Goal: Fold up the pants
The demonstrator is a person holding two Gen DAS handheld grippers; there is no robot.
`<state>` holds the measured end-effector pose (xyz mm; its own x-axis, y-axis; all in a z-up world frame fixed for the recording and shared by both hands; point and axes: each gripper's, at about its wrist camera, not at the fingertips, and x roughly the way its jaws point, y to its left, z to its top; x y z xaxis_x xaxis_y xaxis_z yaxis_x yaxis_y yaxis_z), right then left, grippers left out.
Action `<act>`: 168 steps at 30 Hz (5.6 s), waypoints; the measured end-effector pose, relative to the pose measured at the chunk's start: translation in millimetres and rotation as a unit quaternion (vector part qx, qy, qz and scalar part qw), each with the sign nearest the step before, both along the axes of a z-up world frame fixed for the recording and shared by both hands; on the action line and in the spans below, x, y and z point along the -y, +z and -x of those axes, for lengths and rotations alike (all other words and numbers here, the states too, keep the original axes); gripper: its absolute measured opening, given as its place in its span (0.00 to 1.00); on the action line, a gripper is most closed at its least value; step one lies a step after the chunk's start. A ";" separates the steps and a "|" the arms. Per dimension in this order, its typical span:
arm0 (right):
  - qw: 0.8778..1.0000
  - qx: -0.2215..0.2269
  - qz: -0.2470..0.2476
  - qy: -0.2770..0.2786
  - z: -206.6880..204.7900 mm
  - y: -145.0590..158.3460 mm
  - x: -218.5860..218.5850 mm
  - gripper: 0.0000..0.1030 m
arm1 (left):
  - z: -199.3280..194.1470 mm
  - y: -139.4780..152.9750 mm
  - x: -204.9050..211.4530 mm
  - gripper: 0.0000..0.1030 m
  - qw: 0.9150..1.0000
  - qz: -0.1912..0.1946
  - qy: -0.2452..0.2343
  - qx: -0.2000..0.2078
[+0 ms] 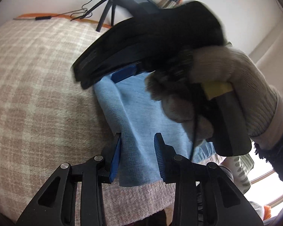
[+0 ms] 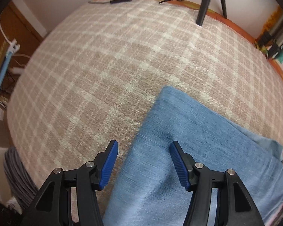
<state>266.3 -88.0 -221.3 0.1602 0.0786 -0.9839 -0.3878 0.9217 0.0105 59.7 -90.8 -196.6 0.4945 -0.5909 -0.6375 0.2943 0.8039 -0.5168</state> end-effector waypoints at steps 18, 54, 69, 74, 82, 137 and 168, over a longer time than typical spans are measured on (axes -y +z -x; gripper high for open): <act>0.997 -0.001 -0.070 -0.027 -1.6 9.4 40.3 0.13 | -12.8 -15.0 6.4 0.16 0.999 -0.013 0.036 -0.027; 0.964 0.095 -0.204 -0.144 29.6 90.2 208.3 0.02 | 5.1 60.0 146.0 0.14 0.993 0.008 -0.086 0.080; 0.947 0.162 -0.181 -0.208 61.7 119.7 312.2 0.01 | -4.2 82.8 223.6 0.13 0.980 0.023 -0.177 0.083; 0.944 0.176 -0.166 -0.223 73.5 128.3 343.9 0.01 | -7.7 87.0 257.2 0.13 0.976 0.023 -0.201 0.085; 0.931 0.191 -0.159 -0.267 93.0 132.9 404.2 0.01 | -9.9 95.3 317.1 0.13 0.962 0.021 -0.258 0.088; 0.921 0.154 -0.205 -0.295 151.5 31.2 527.8 0.89 | -92.6 20.8 209.7 0.59 0.989 -0.067 -0.124 -0.052; 0.948 0.115 -0.197 -0.223 120.7 0.8 514.4 0.98 | -116.7 -13.6 269.8 0.55 0.985 -0.127 -0.110 -0.041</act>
<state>145.6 -602.4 -220.5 0.4710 0.3055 -0.8276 0.0067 0.9369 0.3496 176.3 -360.6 -210.2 0.3126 -0.4944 -0.8111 0.4415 0.8317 -0.3368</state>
